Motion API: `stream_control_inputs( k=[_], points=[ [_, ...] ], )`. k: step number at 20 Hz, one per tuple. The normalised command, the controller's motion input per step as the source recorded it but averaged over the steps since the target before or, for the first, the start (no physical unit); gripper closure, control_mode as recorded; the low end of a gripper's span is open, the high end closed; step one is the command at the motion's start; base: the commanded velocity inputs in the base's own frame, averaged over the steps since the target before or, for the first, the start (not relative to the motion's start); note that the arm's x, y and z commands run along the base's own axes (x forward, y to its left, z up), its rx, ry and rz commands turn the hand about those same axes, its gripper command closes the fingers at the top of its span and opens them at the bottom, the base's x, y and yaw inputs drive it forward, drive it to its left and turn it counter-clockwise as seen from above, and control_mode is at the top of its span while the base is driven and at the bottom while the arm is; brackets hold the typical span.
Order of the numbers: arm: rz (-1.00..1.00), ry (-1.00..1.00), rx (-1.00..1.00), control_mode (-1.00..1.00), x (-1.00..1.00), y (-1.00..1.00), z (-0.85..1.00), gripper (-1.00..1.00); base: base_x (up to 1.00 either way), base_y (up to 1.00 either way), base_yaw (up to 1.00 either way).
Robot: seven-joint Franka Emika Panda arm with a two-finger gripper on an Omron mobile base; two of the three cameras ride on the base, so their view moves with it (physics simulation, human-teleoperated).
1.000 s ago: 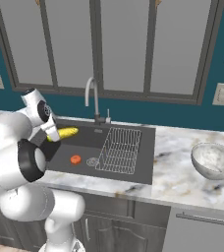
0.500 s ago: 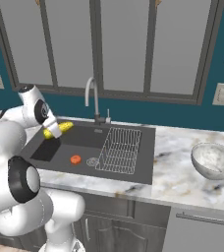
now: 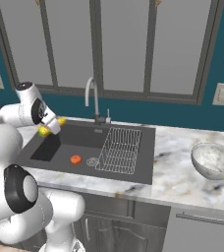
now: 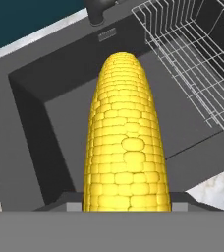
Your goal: Remove the squash and corn from the sink. Then move the bowl and cup from the counter to the sink for washing.
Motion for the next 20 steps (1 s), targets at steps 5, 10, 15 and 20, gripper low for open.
stream_control_inputs(
  k=[5,10,15,20],
  points=[
    [0.14,0.00,0.00,-1.00,-0.09,0.24,0.11,1.00,0.00,0.00,0.00],
    [0.15,0.00,0.00,-1.00,-0.01,0.27,0.04,1.00,0.00,0.00,0.00],
    [0.14,0.00,0.01,-1.00,0.00,0.32,0.00,1.00,0.00,0.00,0.00],
    [0.12,0.00,0.03,-1.00,0.02,0.28,0.01,1.00,0.00,0.00,0.00]
  ],
)
